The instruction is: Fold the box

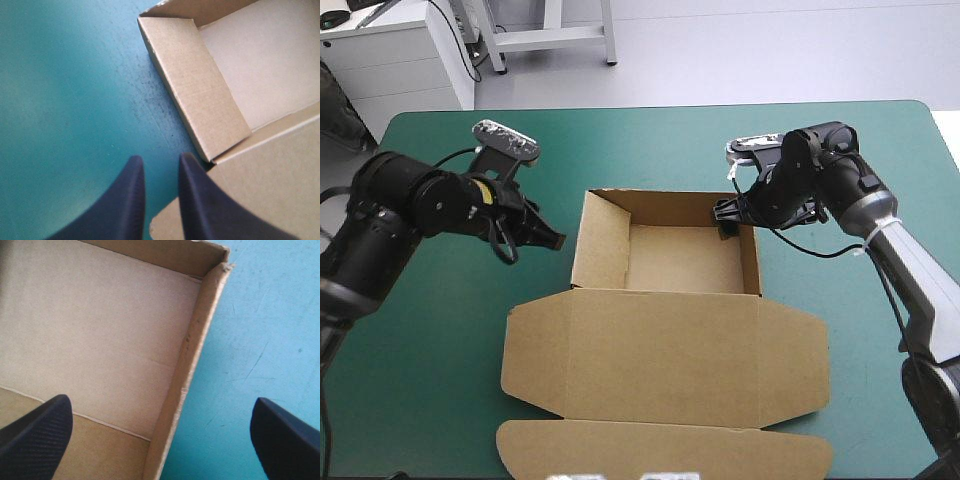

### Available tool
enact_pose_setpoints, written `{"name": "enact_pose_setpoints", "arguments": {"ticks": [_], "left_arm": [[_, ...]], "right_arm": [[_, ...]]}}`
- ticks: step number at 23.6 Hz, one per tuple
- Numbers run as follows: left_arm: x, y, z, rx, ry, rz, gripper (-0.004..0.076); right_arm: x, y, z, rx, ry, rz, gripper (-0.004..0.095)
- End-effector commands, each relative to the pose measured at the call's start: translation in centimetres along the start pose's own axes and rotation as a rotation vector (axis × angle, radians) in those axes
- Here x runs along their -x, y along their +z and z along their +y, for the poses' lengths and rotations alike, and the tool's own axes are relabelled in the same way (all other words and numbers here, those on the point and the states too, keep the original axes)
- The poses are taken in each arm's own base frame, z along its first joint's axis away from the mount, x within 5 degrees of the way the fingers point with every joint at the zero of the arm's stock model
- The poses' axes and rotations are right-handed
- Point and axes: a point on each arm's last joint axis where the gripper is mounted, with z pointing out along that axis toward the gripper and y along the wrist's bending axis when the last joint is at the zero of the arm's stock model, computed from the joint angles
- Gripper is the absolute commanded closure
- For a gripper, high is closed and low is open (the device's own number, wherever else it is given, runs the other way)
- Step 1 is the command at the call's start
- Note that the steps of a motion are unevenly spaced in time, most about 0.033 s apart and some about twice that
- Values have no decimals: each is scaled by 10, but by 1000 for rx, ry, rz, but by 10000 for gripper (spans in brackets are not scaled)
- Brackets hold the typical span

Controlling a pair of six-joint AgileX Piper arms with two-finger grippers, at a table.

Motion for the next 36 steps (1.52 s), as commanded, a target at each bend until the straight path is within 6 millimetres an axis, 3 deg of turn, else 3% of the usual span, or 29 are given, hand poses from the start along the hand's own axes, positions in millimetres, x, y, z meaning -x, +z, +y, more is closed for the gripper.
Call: {"name": "enact_pose_setpoints", "arguments": {"ticks": [1, 5, 6, 10, 14, 16, 18, 20, 22, 24, 27, 33, 36], "left_arm": [[-27, -33, 0, 6, 38, -21, 728], [-63, -39, -1, 10, 44, 3, 731], [-84, -39, -1, 23, 49, 19, 731], [-132, -36, 2, 81, 19, 26, 731], [-181, -38, 1, 99, -91, -39, 731], [-193, -44, 1, 99, -97, -77, 731], [-199, -51, 1, 103, -99, -111, 731], [-201, -54, 2, 107, -99, -123, 731], [-203, -55, 3, 120, -96, -127, 731], [-202, -55, 4, 129, -93, -129, 731], [-202, -55, 4, 132, -92, -133, 731], [-202, -56, 7, 170, -93, -141, 731], [-201, -56, 7, 171, -116, -145, 731]], "right_arm": [[1, -29, 1, 1, -13, -101, 18], [4, -29, 1, 1, -16, -125, 18], [5, -29, 1, 1, -14, -133, 18], [6, -24, 0, 0, -13, -127, 18], [12, 4, -2, -4, 47, -54, 18], [15, 22, -3, -14, 87, -19, 18], [17, 37, -5, -19, 117, 13, 24], [18, 49, -5, -24, 144, 45, 105], [18, 55, -6, -28, 161, 59, 279], [18, 57, -7, -33, 178, 63, 617], [18, 57, -7, -35, 177, 64, 903], [18, 57, -7, -36, 180, 64, 928], [22, 53, -7, -38, 81, 23, 928]]}}
